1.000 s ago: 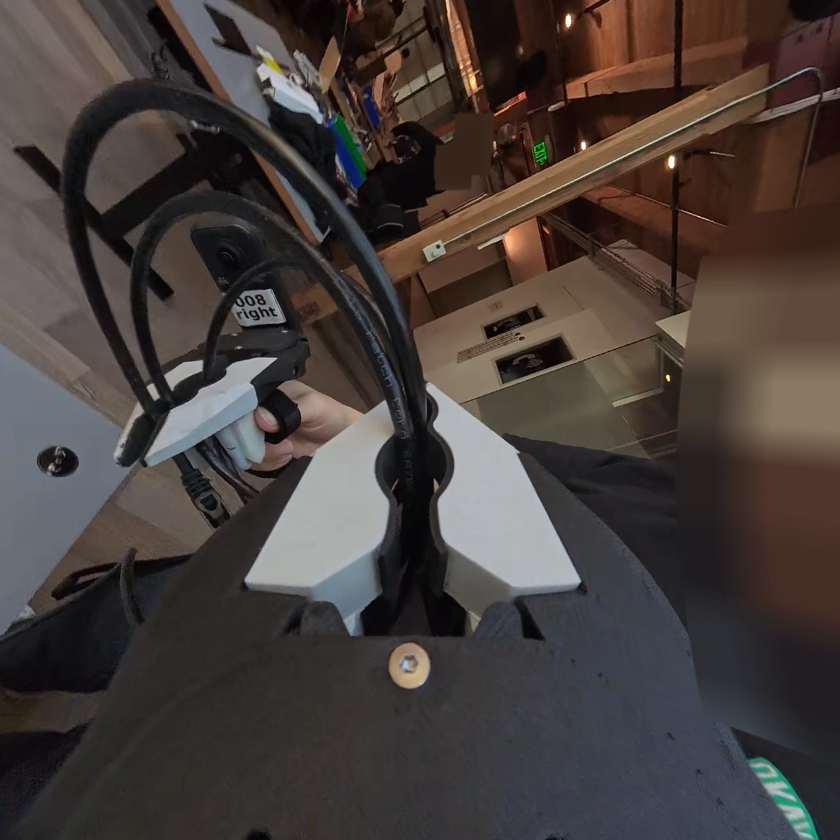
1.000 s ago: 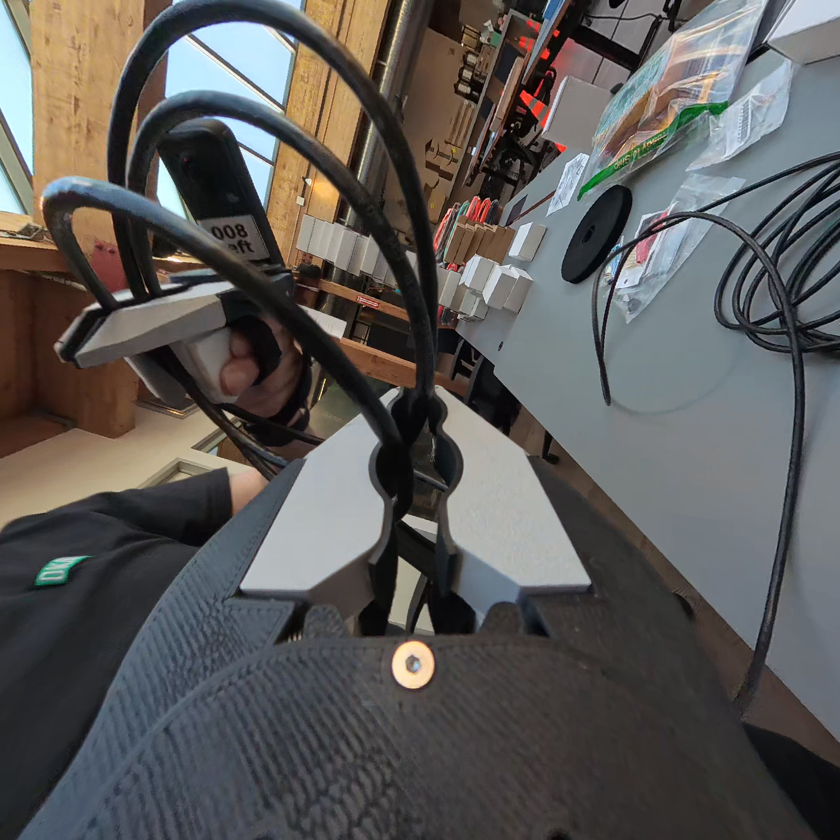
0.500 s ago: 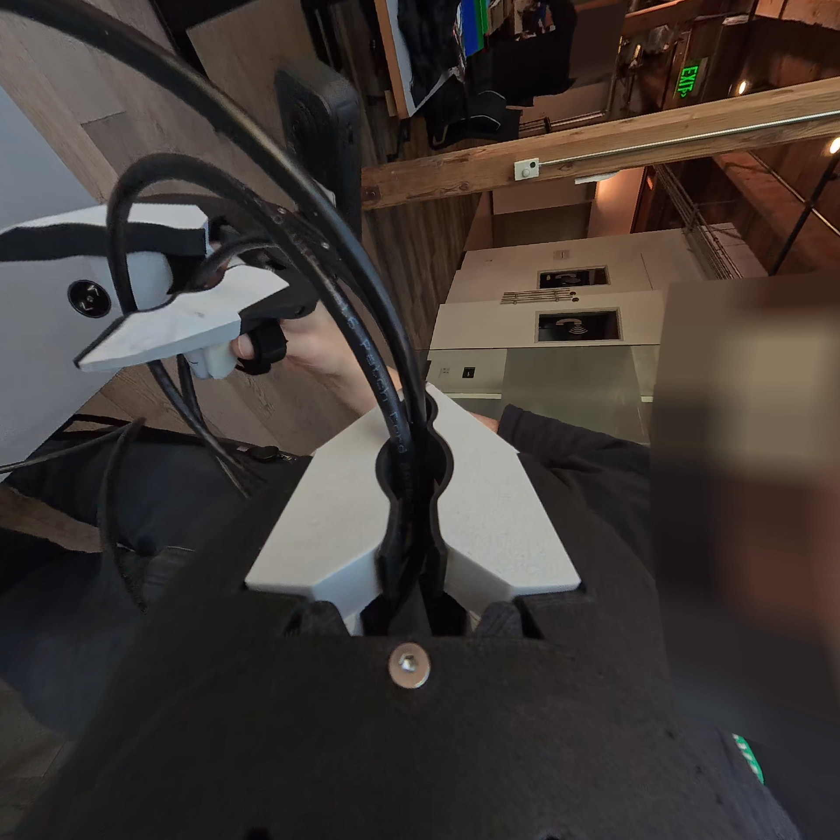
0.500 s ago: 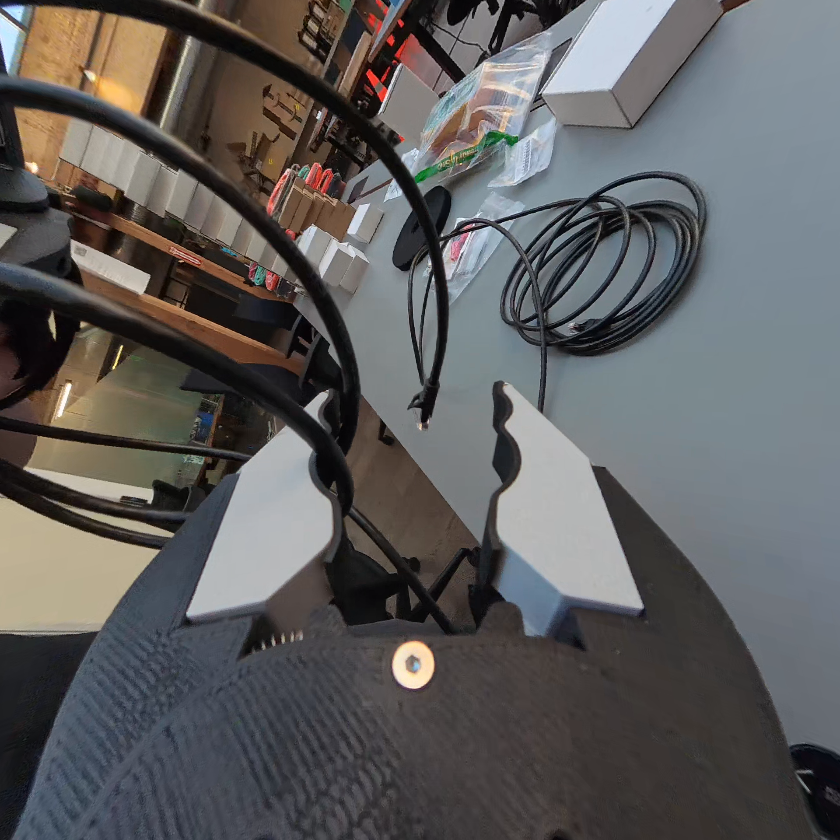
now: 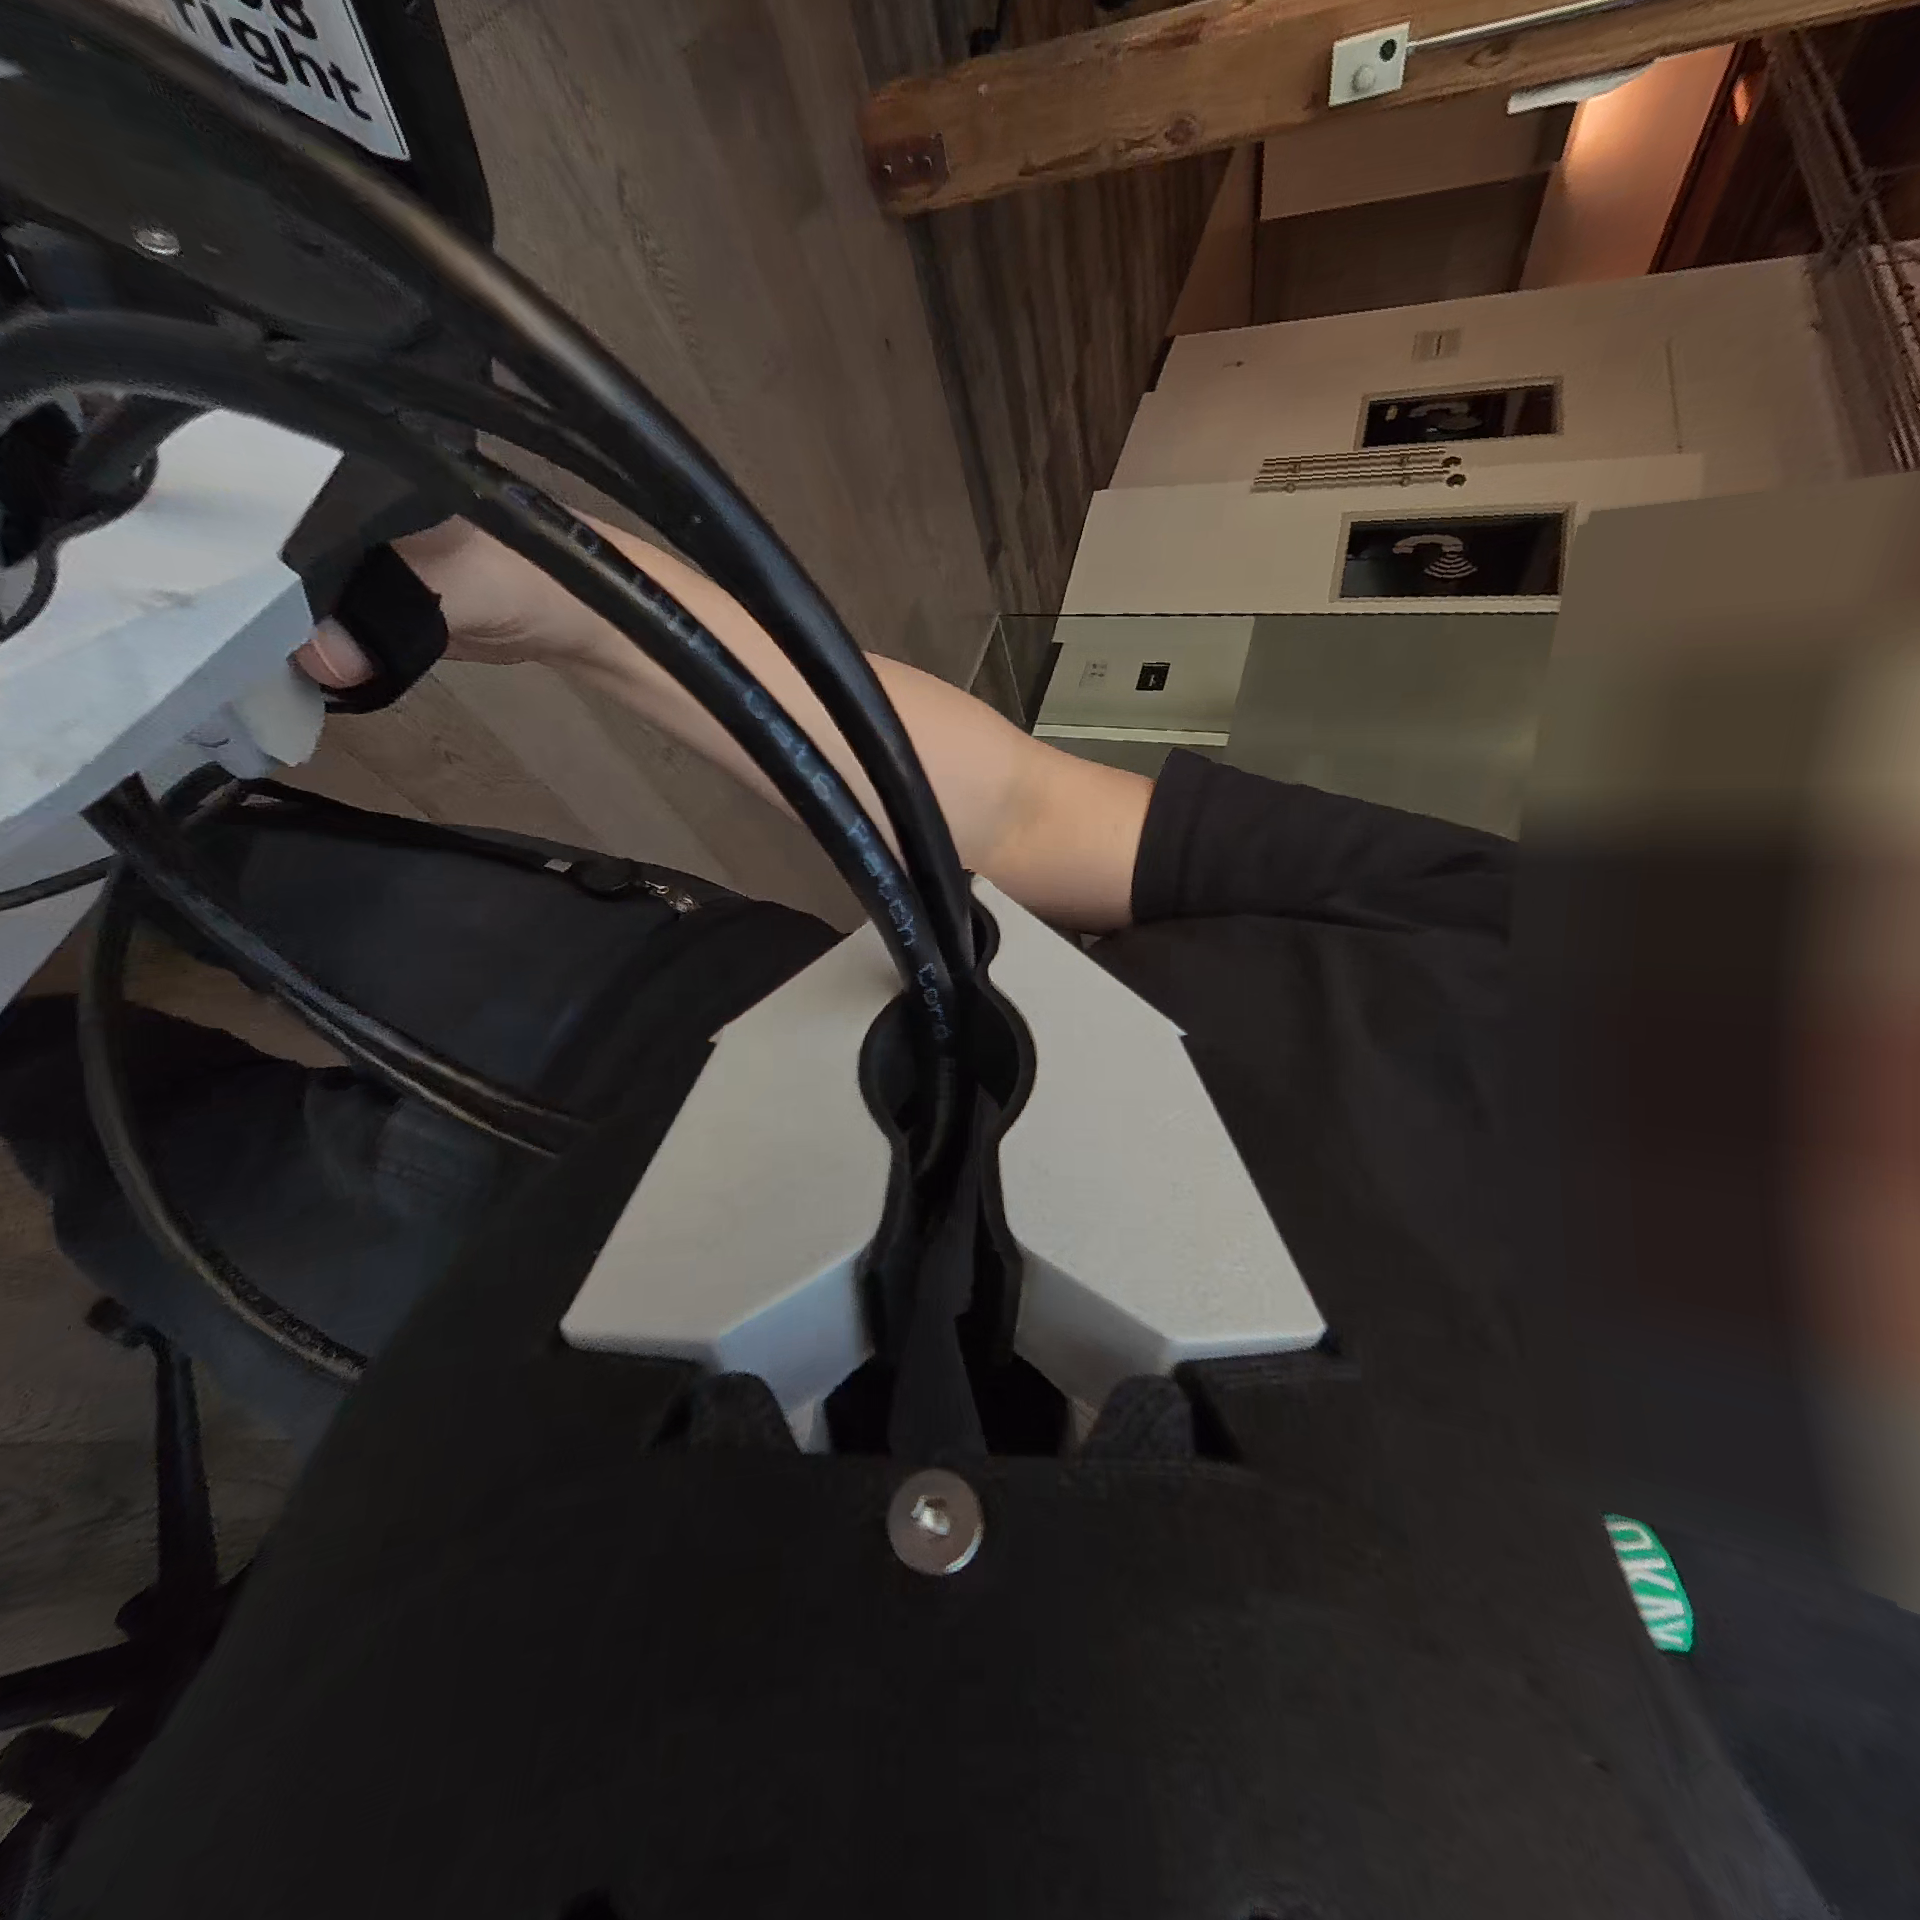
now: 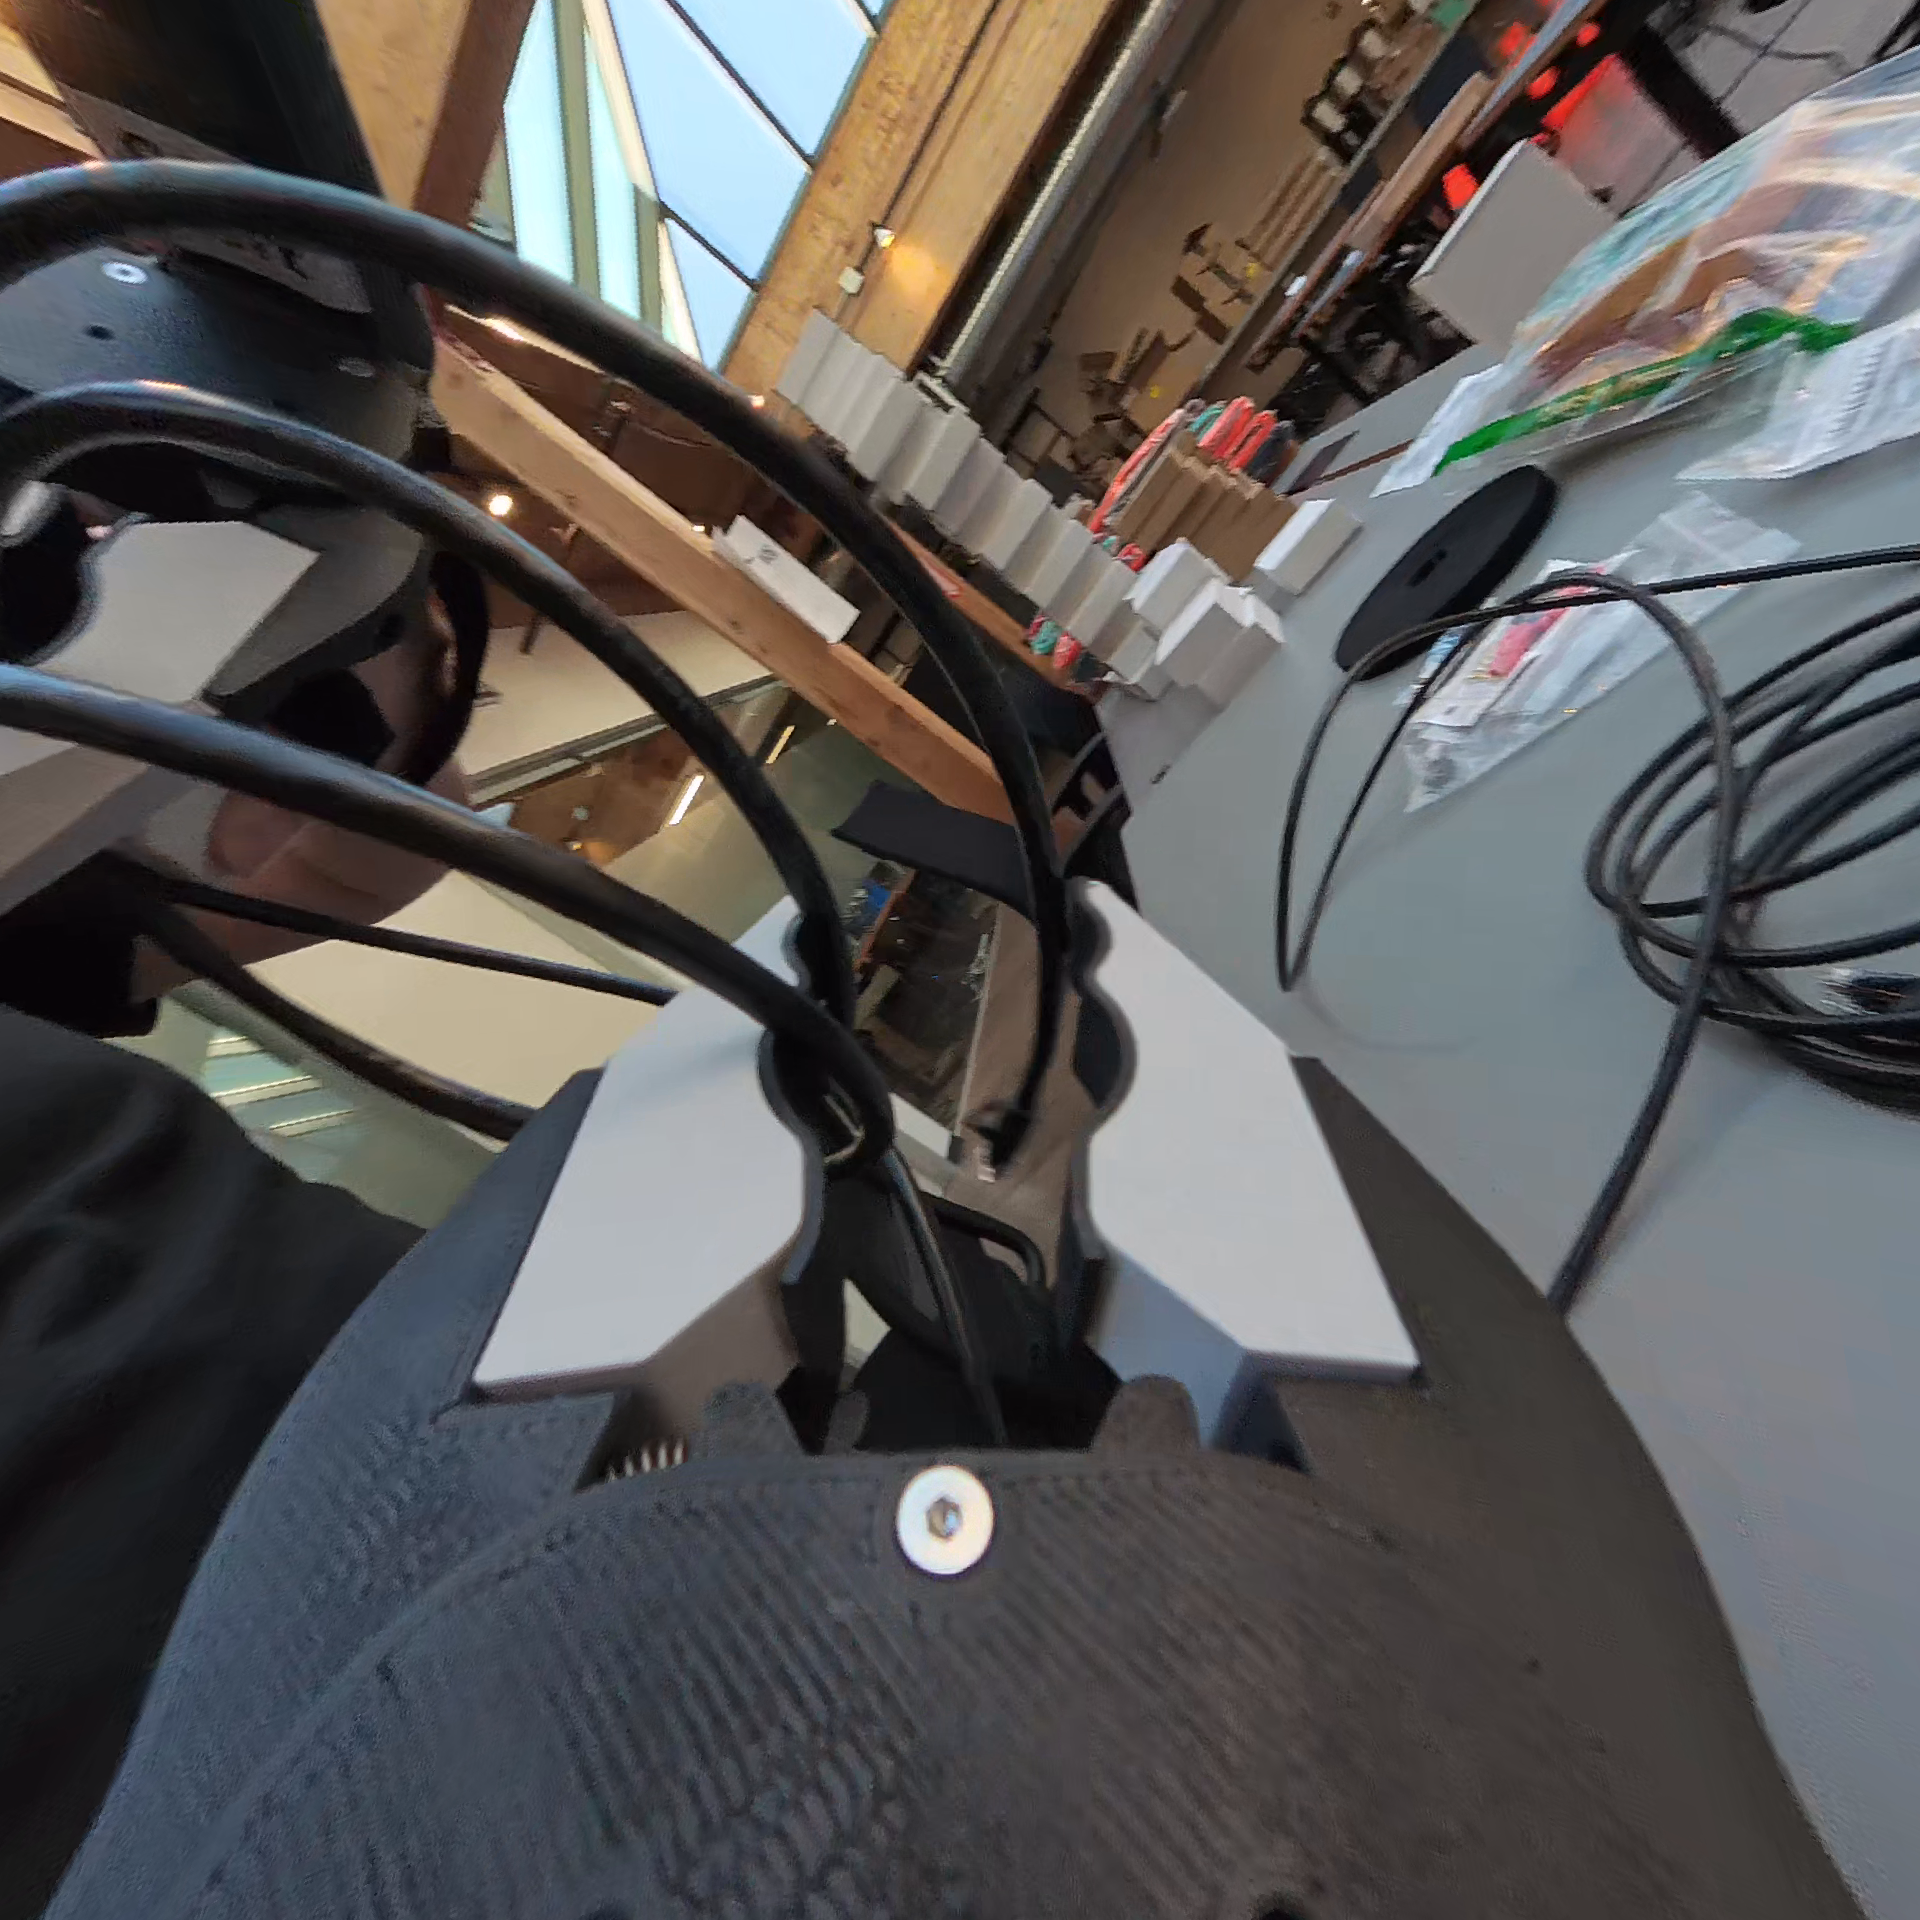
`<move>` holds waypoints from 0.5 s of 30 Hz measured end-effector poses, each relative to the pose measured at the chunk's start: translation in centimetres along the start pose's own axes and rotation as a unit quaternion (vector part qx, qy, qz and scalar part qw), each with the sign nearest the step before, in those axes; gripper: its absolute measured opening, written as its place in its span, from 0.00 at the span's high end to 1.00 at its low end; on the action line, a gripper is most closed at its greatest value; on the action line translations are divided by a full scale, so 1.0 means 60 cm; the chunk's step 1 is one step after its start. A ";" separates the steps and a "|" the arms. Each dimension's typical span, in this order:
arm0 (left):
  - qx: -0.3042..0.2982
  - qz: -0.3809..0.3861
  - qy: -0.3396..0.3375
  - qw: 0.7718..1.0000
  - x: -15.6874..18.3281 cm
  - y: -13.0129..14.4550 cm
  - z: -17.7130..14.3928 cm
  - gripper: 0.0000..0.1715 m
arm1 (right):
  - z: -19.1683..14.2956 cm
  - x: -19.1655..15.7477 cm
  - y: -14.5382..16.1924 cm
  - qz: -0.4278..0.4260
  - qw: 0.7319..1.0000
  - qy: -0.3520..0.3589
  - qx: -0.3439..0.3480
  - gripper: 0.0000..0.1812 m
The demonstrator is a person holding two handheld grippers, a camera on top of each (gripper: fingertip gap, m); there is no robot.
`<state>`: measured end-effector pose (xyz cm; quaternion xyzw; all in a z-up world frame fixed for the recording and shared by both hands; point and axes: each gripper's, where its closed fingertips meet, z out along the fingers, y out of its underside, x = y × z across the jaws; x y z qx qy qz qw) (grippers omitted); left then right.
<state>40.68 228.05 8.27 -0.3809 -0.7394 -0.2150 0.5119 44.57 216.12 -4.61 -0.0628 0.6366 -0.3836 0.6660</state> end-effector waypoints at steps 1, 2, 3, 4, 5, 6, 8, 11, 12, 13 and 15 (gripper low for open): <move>-0.001 0.001 -0.005 1.000 -0.004 -0.002 -0.006 1.00 | 0.001 -0.013 -0.001 0.005 1.000 -0.029 -0.002 0.89; 0.000 0.002 0.000 1.000 -0.004 -0.003 -0.014 1.00 | 0.000 -0.018 -0.003 0.007 0.999 -0.036 -0.003 0.95; -0.002 0.000 0.003 1.000 -0.006 -0.003 -0.023 1.00 | -0.002 -0.019 -0.005 0.000 1.000 -0.029 -0.002 0.99; -0.007 0.005 0.000 1.000 -0.010 -0.002 -0.031 1.00 | -0.005 -0.017 -0.007 -0.005 1.000 -0.015 -0.003 0.99; -0.006 0.011 -0.002 1.000 -0.013 -0.002 -0.039 1.00 | -0.008 -0.016 -0.011 -0.007 1.000 -0.001 -0.002 1.00; -0.004 0.017 0.002 1.000 -0.013 -0.003 -0.047 1.00 | -0.011 -0.018 -0.018 -0.006 1.000 0.010 0.004 1.00; -0.002 0.029 0.011 1.000 -0.008 -0.006 -0.057 1.00 | -0.017 -0.019 -0.036 0.003 0.999 0.039 0.021 1.00; 0.012 0.029 0.014 0.999 -0.006 -0.018 -0.069 0.99 | -0.025 -0.021 -0.060 0.083 0.993 0.066 0.050 1.00; 0.018 0.026 0.014 0.999 -0.009 -0.023 -0.073 0.98 | -0.028 -0.020 -0.059 0.129 0.988 0.069 0.043 1.00; 0.024 0.024 0.016 0.999 -0.015 -0.026 -0.077 0.99 | -0.031 -0.020 -0.052 0.165 0.983 0.073 0.023 1.00; 0.044 0.012 0.041 0.998 -0.028 -0.036 -0.087 1.00 | -0.046 -0.014 -0.037 0.192 0.976 0.104 -0.022 1.00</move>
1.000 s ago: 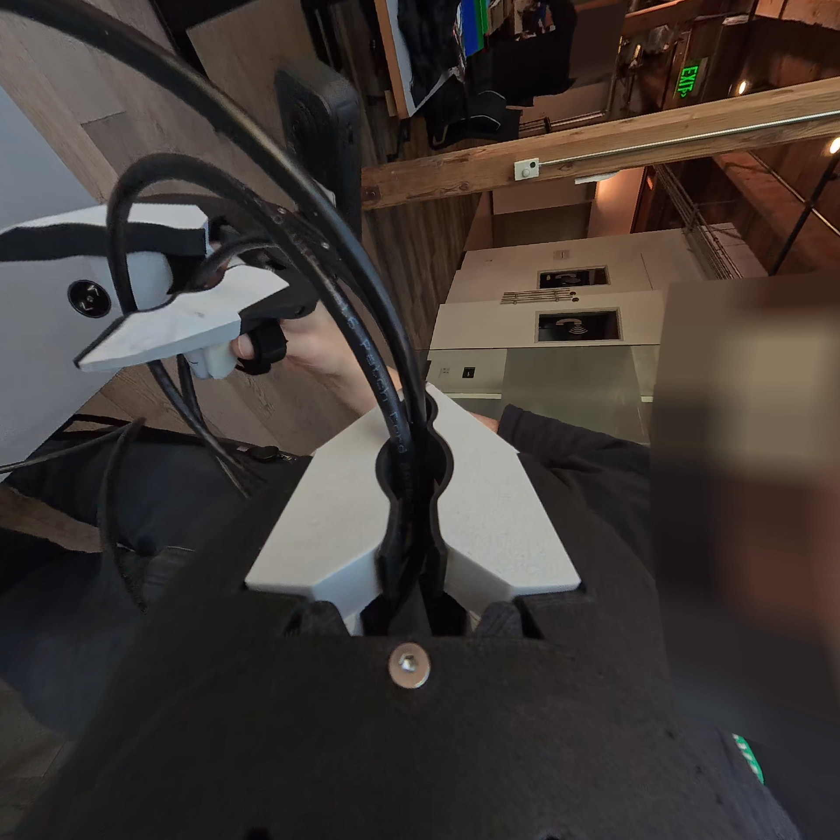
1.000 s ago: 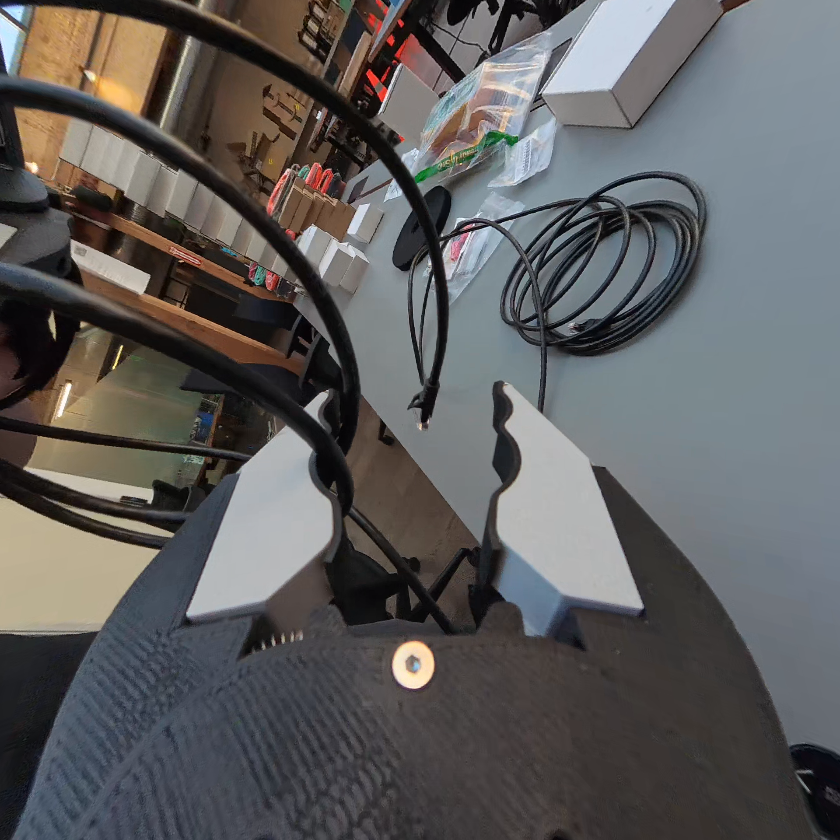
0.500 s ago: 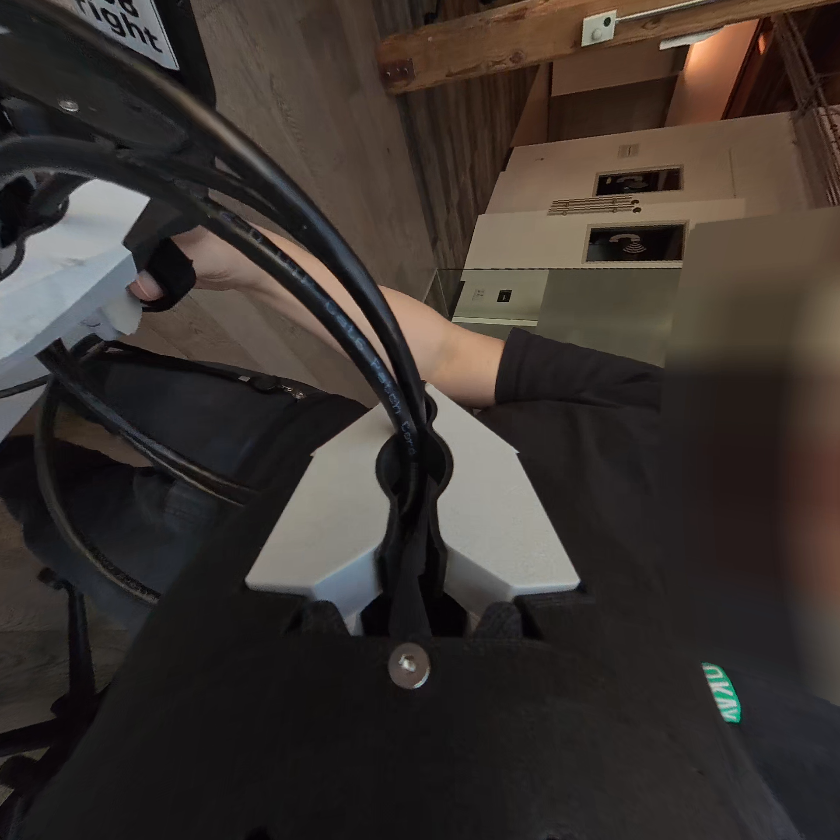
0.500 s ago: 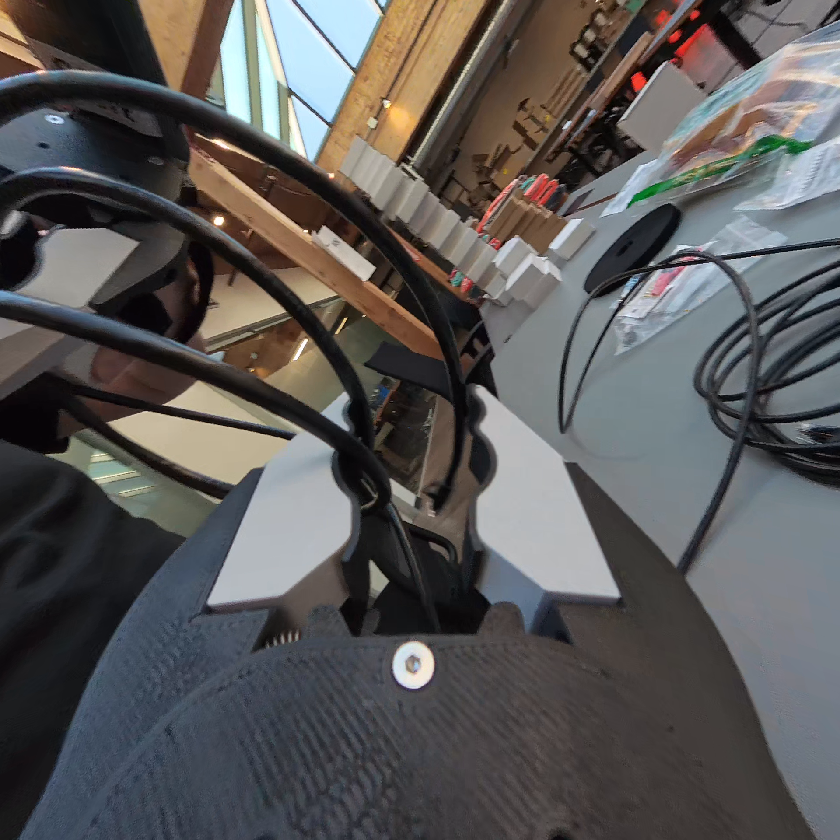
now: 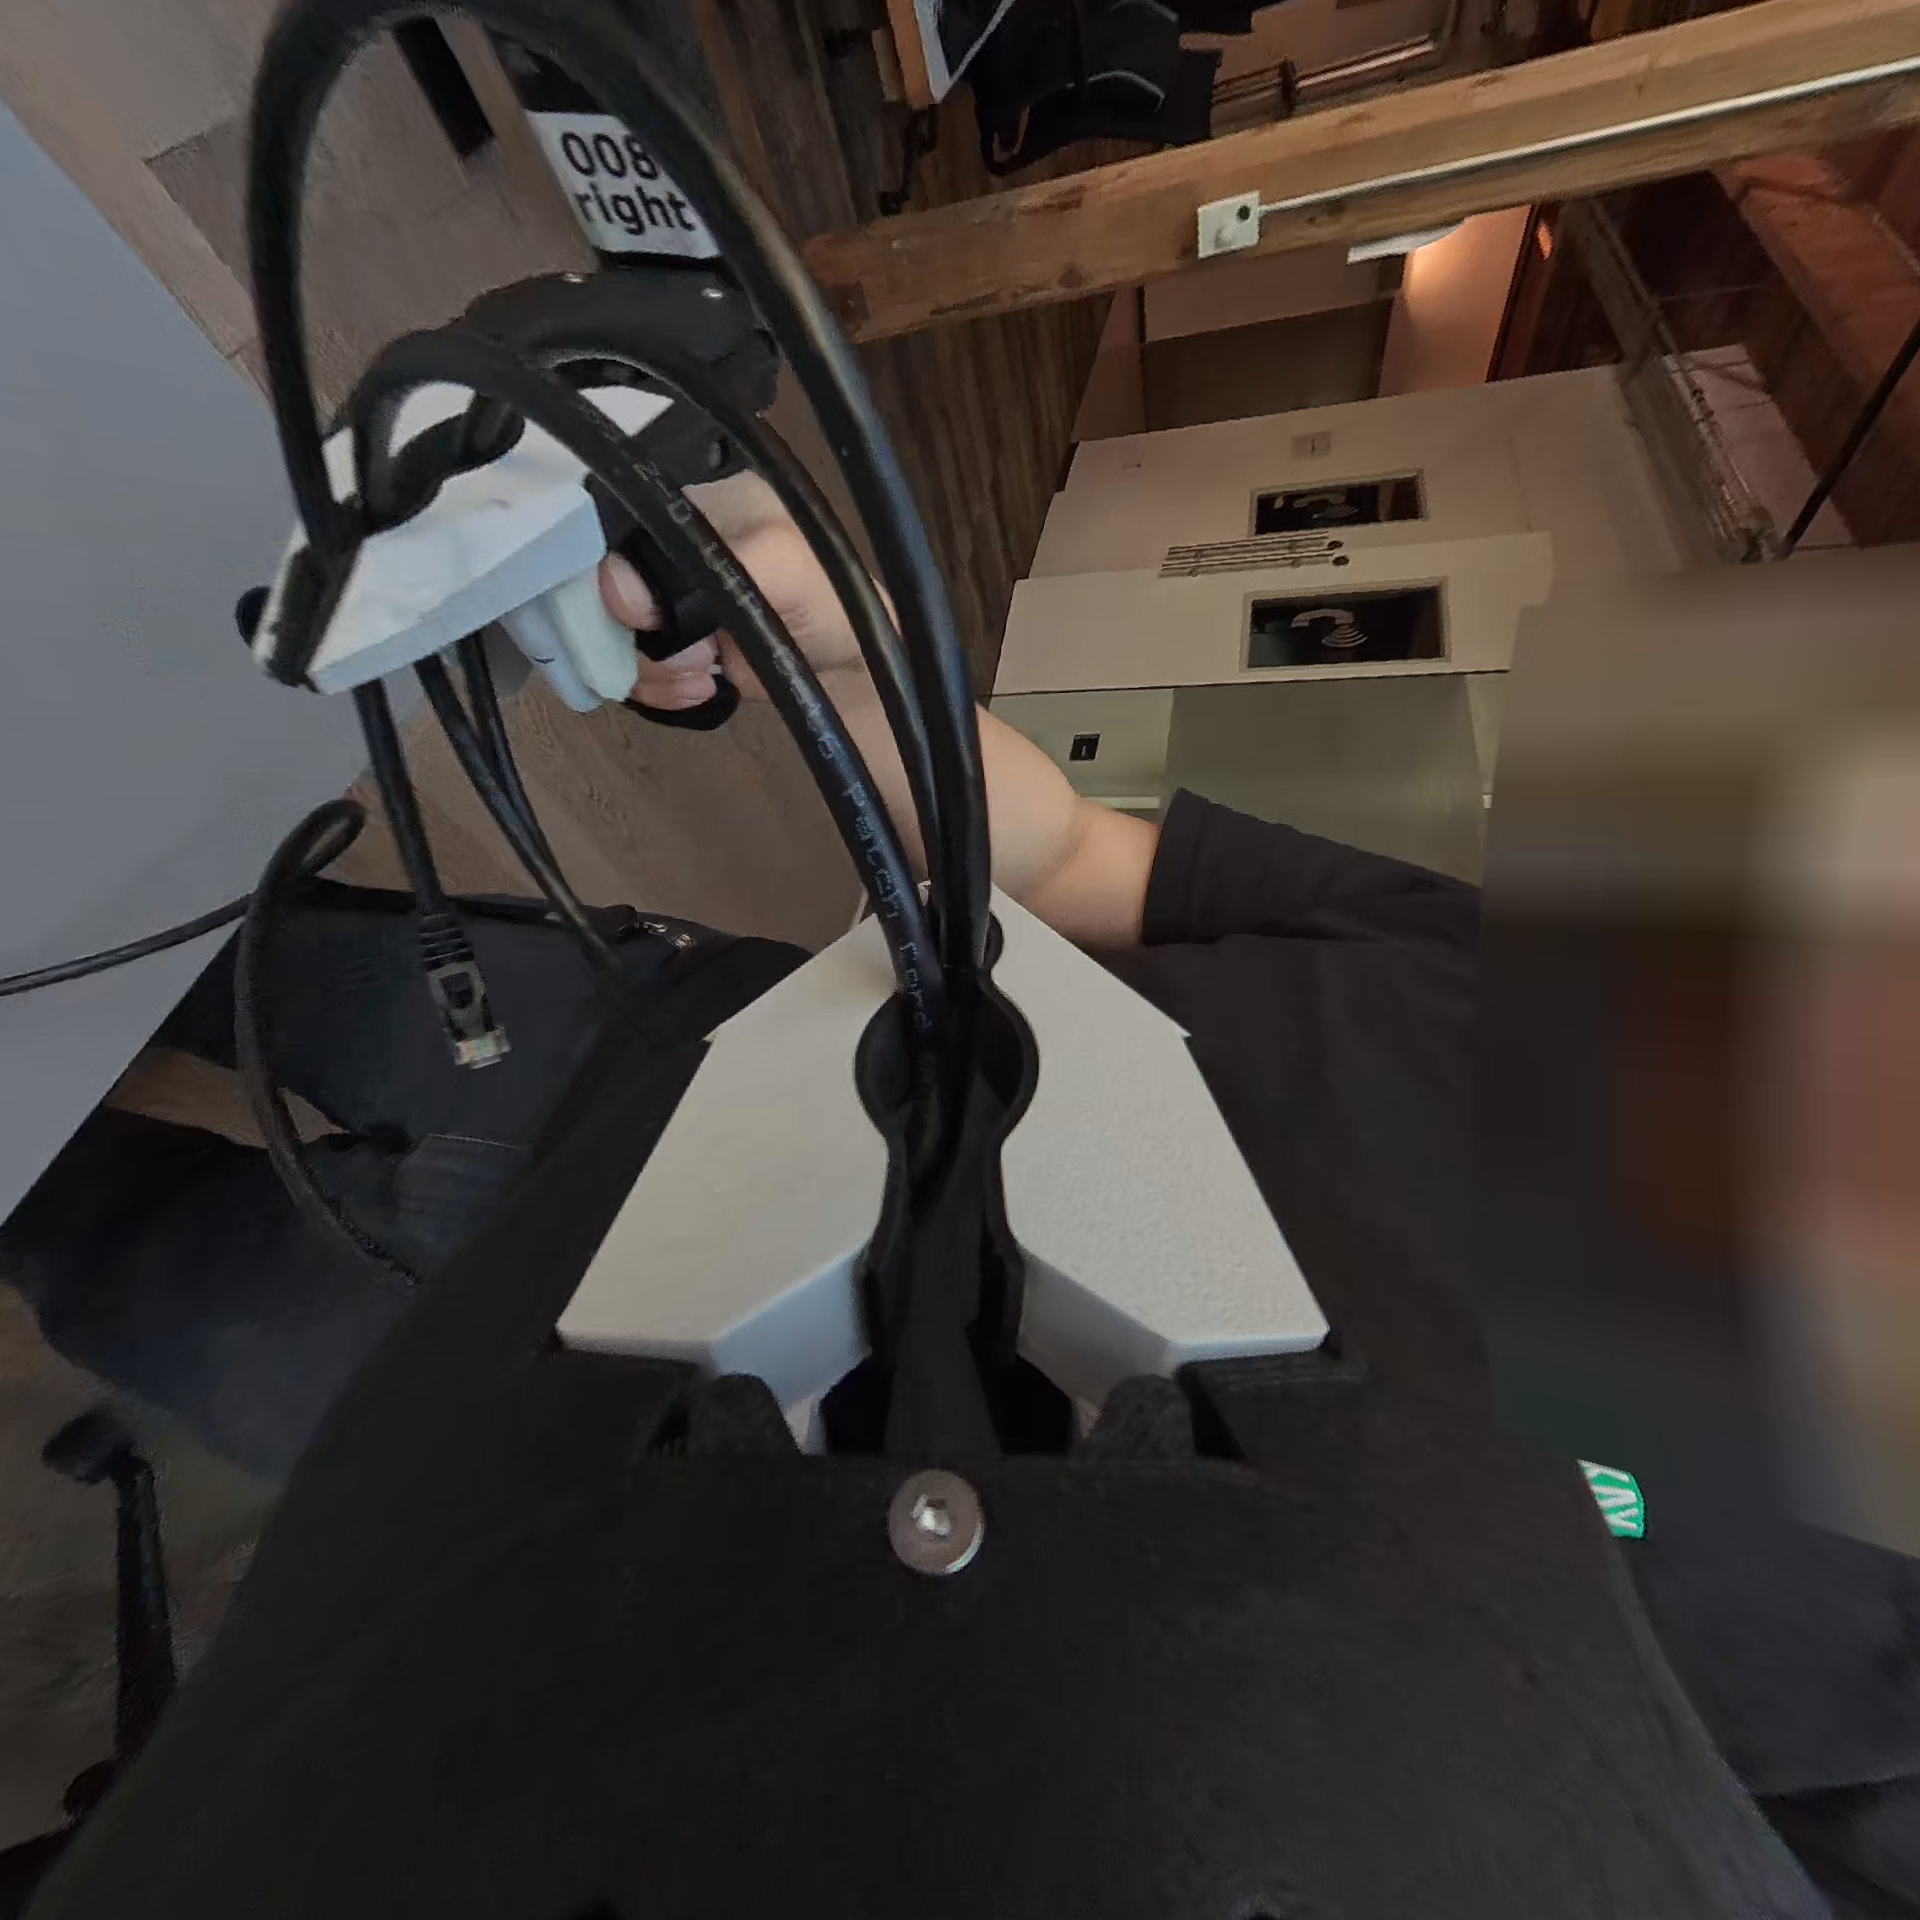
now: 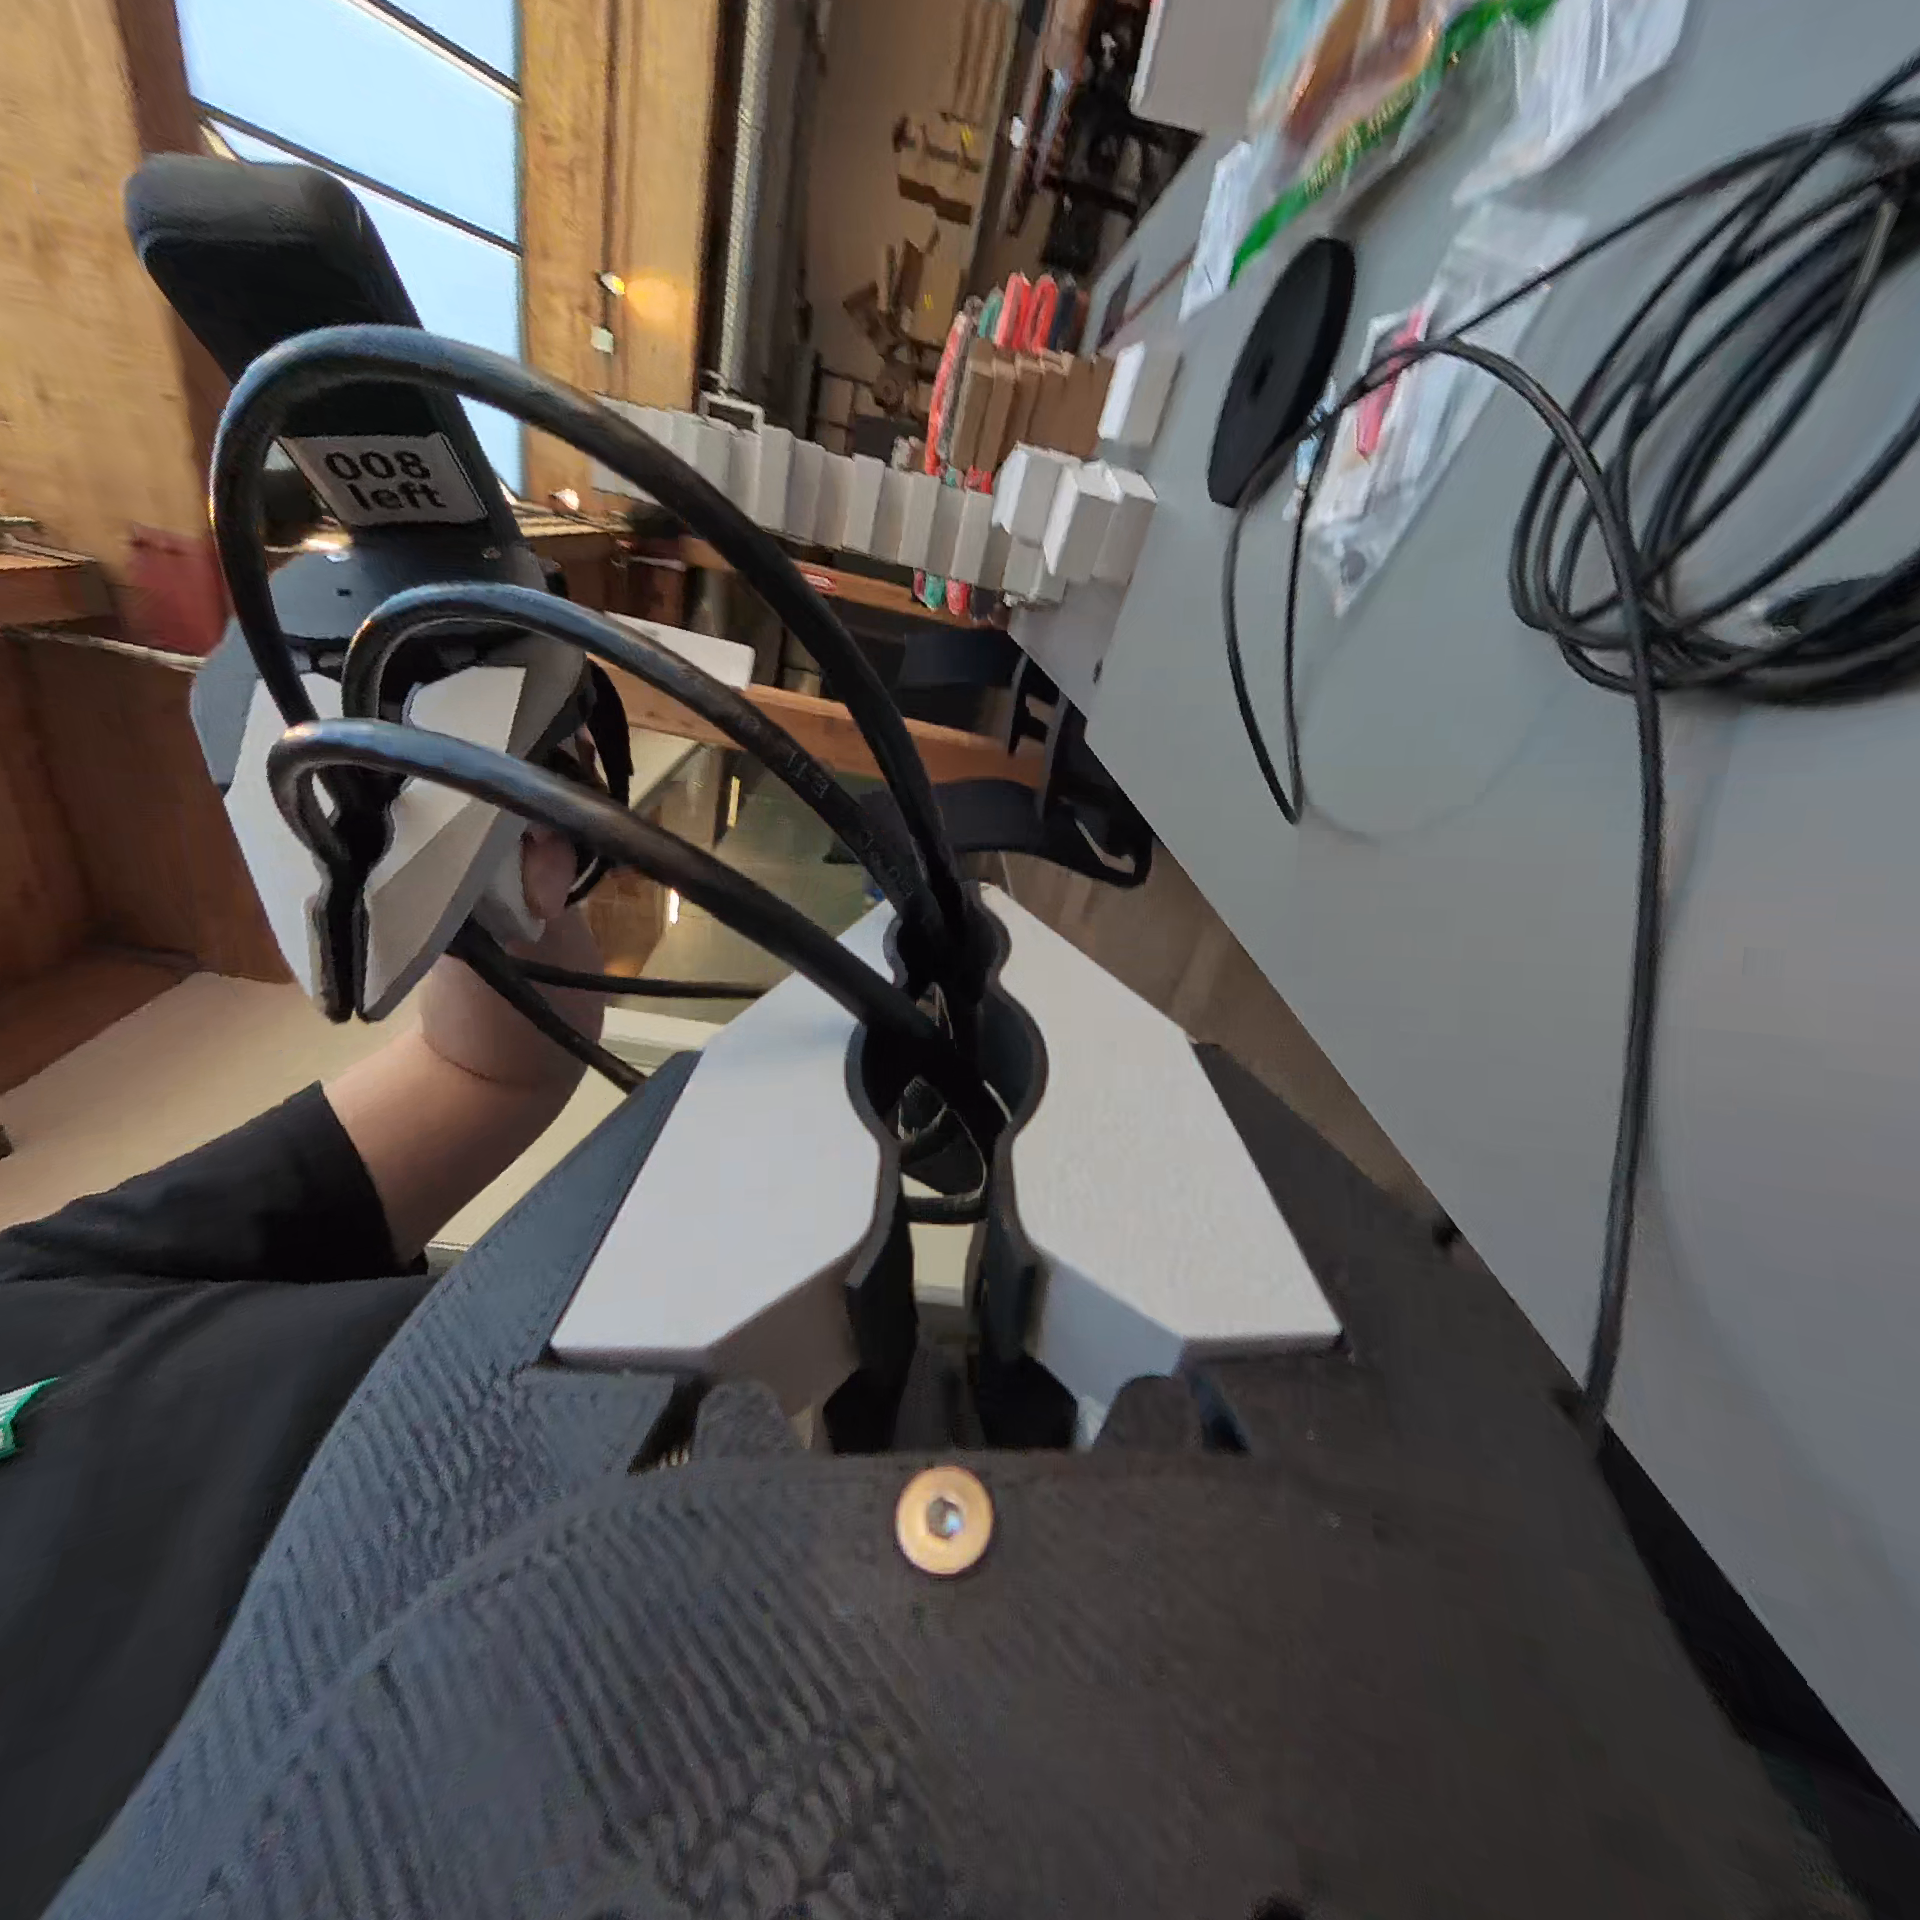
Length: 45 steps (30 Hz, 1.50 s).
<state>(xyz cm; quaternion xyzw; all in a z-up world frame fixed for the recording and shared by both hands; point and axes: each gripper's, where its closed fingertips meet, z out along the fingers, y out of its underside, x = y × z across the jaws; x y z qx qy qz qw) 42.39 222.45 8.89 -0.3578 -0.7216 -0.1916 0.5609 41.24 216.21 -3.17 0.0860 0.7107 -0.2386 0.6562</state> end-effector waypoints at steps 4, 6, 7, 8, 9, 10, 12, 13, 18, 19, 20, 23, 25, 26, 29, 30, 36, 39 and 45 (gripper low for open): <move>0.040 -0.019 0.045 0.998 -0.046 -0.010 -0.001 1.00 | -0.045 0.033 0.011 -0.031 0.993 0.106 -0.049 0.99; 0.052 -0.030 0.085 0.995 -0.047 -0.010 0.014 1.00 | -0.062 0.043 0.010 -0.045 0.989 0.134 -0.048 0.99; 0.048 -0.028 0.100 0.993 -0.043 -0.006 0.025 1.00 | -0.066 0.047 0.009 -0.054 0.988 0.140 -0.041 0.99; 0.041 -0.023 0.105 0.993 -0.039 -0.003 0.037 1.00 | -0.068 0.052 0.007 -0.068 0.987 0.144 -0.033 0.99; 0.028 -0.016 0.099 0.995 -0.035 0.003 0.048 1.00 | -0.069 0.057 0.007 -0.079 0.986 0.145 -0.025 0.99; 0.011 -0.005 0.087 0.996 -0.032 0.008 0.057 1.00 | -0.068 0.058 0.009 -0.077 0.987 0.138 -0.014 0.99; -0.017 0.021 0.051 0.998 -0.027 0.014 0.064 1.00 | -0.062 0.048 0.008 -0.042 0.994 0.099 0.019 0.98; -0.029 0.036 0.024 0.999 -0.028 0.015 0.063 1.00 | -0.060 0.041 0.006 -0.024 0.996 0.076 0.037 0.98; -0.045 0.077 -0.043 0.995 -0.033 0.006 0.040 1.00 | -0.061 0.022 -0.003 -0.023 0.995 0.074 0.068 0.99; -0.037 0.079 -0.030 0.996 -0.029 0.003 0.037 1.00 | -0.067 0.014 -0.012 -0.029 0.994 0.086 0.065 1.00; -0.023 0.084 -0.006 0.996 -0.019 0.000 0.035 1.00 | -0.076 0.000 -0.024 -0.044 0.992 0.099 0.063 1.00; 0.041 0.139 0.098 0.985 0.045 -0.015 0.020 0.93 | -0.109 -0.081 -0.080 -0.125 0.980 0.145 0.051 1.00; 0.095 0.213 0.134 0.963 0.100 -0.027 0.001 0.82 | -0.125 -0.164 -0.123 -0.179 0.970 0.158 0.044 1.00; 0.118 0.258 0.141 0.948 0.131 -0.029 -0.009 0.78 | -0.128 -0.214 -0.140 -0.202 0.967 0.151 0.036 1.00; 0.151 0.398 0.133 0.895 0.219 -0.015 -0.039 0.72 | -0.120 -0.365 -0.174 -0.275 0.951 0.141 -0.001 1.00; 0.159 0.442 0.119 0.875 0.245 -0.009 -0.047 0.69 | -0.115 -0.418 -0.178 -0.307 0.942 0.137 -0.018 1.00; 0.222 0.669 0.004 0.709 0.383 0.025 -0.091 0.55 | -0.071 -0.702 -0.149 -0.499 0.850 0.128 -0.112 1.00; 0.251 0.733 -0.070 0.629 0.425 0.026 -0.123 0.50 | -0.059 -0.812 -0.136 -0.571 0.799 0.147 -0.119 1.00; 0.262 0.719 -0.048 0.642 0.458 0.038 -0.202 0.40 | -0.049 -0.955 -0.126 -0.638 0.738 0.186 -0.114 0.99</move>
